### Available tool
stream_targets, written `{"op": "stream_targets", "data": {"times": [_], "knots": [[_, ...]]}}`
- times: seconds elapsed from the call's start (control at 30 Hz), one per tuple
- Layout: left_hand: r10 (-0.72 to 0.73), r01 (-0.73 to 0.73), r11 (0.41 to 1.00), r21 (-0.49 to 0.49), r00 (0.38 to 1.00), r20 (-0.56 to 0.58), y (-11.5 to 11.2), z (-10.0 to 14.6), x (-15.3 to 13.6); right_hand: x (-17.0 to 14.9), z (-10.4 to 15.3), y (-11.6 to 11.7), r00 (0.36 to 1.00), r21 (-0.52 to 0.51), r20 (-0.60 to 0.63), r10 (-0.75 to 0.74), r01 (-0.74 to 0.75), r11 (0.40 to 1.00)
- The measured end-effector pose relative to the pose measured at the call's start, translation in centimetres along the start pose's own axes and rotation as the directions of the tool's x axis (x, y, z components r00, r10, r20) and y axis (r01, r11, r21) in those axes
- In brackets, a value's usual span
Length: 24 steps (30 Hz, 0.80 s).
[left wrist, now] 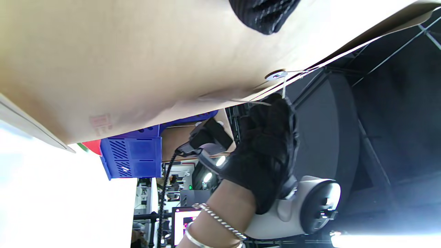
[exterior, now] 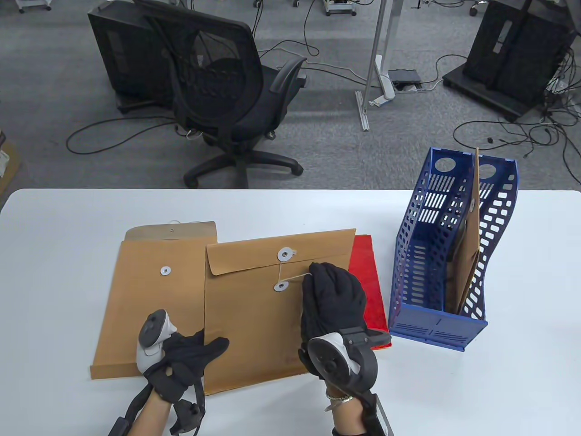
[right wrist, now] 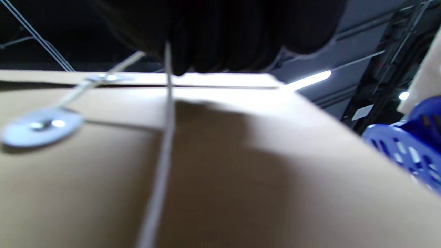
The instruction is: Pull cardstock from document pouches and stack
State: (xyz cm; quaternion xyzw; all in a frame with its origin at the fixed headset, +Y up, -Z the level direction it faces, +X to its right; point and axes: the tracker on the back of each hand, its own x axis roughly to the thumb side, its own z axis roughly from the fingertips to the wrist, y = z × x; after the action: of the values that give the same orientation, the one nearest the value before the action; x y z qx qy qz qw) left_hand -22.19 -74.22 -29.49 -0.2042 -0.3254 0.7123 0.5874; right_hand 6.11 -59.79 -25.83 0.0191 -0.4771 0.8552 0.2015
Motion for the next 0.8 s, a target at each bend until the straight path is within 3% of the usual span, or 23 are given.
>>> {"op": "stream_targets", "data": {"times": [0.17, 0.33, 0.47, 0.63, 0.73, 0.8], "knots": [[0.125, -0.127, 0.992, 0.026, 0.990, 0.064, 0.6, 0.3, -0.2, -0.7, 0.4, 1.7, 1.000, 0.111, -0.007, 0.030, -0.029, 0.993], [0.217, -0.230, 0.967, 0.108, 0.969, 0.117, 0.9, 0.6, -0.6, 1.7, 1.6, 3.9, 0.993, 0.302, 0.114, 0.014, -0.049, 0.952], [0.181, -0.197, 0.963, 0.181, 0.978, 0.103, 1.2, 0.9, -0.8, 4.9, 3.6, 5.7, 0.962, 0.520, 0.257, -0.096, -0.054, 0.852], [0.134, -0.138, 0.978, 0.159, 0.990, 0.039, 1.3, 0.8, -1.5, 6.8, 4.6, 5.9, 0.909, 0.549, 0.404, -0.098, -0.156, 0.821], [0.112, -0.113, 0.981, 0.158, 0.994, 0.012, 1.3, 0.8, -1.5, 6.1, 4.0, 5.7, 0.902, 0.611, 0.418, -0.104, -0.195, 0.767], [0.085, -0.083, 0.981, 0.177, 0.996, -0.007, 1.6, 0.9, -1.3, 5.1, 3.4, 5.6, 0.928, 0.688, 0.347, -0.136, -0.153, 0.710]]}}
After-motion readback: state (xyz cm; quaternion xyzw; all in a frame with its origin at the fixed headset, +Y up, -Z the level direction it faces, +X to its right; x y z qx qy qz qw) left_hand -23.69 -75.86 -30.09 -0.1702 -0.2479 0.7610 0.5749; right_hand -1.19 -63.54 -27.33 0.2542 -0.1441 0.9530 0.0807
